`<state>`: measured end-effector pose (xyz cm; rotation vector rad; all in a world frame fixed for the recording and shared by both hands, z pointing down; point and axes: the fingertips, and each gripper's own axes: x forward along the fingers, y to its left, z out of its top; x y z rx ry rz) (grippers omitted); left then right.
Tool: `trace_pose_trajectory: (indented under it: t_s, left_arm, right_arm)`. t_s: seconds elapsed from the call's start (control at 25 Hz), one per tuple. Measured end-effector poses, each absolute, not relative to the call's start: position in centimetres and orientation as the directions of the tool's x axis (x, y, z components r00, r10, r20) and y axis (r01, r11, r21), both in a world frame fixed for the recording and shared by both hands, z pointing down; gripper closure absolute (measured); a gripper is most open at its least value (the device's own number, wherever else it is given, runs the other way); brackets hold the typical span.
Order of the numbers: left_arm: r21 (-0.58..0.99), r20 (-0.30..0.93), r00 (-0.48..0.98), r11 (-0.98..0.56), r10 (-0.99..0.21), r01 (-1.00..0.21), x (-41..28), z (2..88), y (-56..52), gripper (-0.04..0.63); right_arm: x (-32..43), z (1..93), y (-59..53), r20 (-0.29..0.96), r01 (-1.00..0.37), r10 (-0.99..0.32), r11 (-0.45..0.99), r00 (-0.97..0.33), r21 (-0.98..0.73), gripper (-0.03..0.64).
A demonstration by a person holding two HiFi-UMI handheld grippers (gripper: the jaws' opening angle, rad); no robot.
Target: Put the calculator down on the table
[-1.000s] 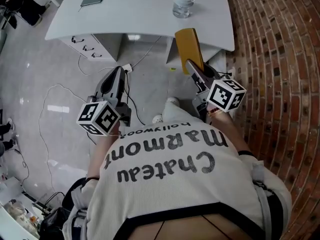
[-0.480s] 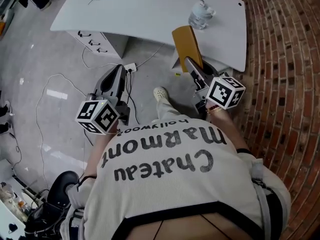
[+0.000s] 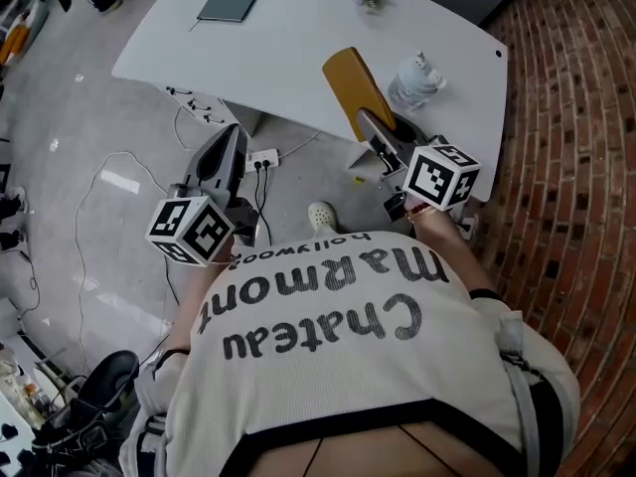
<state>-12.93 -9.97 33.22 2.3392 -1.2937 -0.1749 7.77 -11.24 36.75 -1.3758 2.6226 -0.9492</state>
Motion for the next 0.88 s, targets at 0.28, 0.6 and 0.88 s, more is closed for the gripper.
trace_pose_trajectory:
  t_s: [0.28,0.6,0.88]
  left_arm:
    - [0.433,0.086,0.501,-0.42,-0.861,-0.797,-12.5,32.2,-14.6,0.592]
    - [0.437,0.154,0.418,-0.317,-0.895,-0.841,-12.3,35.8,-17.0,0.592]
    - [0.515,0.2,0.381,-0.234,-0.903,-0.825,-13.5,38.7,-15.7,0.592]
  right_arm:
    - [8.1,36.0,-17.3,0.219,-0.704,-0.726,0.473,-0.652,-0.529,0.528]
    - [7.7,39.8,-21.9,0.254,-0.667,-0.671,0.474,-0.697,-0.575,0.528]
    - [7.4,45.3,-21.4,0.361,-0.689,-0.63,0.408,-0.688,-0.599,0.528]
